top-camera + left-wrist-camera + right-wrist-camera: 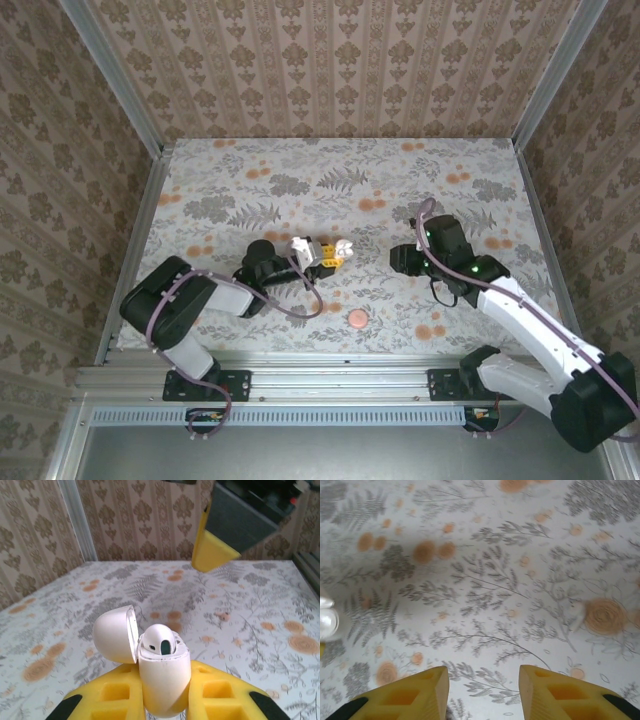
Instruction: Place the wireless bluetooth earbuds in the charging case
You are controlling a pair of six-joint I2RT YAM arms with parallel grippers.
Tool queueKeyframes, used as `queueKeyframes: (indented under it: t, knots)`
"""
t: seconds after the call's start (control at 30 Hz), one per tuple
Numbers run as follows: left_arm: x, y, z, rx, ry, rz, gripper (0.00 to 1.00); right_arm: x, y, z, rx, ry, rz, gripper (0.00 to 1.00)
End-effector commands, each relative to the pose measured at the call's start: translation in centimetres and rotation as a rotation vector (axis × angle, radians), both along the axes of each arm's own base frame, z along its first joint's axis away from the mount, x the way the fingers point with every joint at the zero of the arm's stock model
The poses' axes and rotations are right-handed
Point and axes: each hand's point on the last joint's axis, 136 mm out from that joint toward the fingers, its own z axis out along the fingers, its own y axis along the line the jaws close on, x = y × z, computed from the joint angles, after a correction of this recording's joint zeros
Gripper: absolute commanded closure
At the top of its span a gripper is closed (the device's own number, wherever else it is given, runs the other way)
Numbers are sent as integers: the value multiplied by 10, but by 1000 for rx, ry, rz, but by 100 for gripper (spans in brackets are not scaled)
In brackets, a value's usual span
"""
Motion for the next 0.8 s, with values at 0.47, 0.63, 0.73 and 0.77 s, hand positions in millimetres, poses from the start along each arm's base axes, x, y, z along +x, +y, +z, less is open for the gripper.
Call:
queueKeyframes:
  t: [0.47, 0.63, 0.73, 0.77]
  knots:
    - [31, -21, 6, 12, -146, -46, 100, 37, -39, -46, -87, 480, -220, 59]
    - [41, -23, 16, 9, -153, -38, 100, 41, -41, -57, -119, 572, -252, 60]
    - [46, -22, 18, 8, -158, -30, 100, 44, -45, -59, -146, 587, -279, 60]
    - [47, -21, 16, 15, -156, -26, 100, 44, -47, -61, -161, 601, -283, 60]
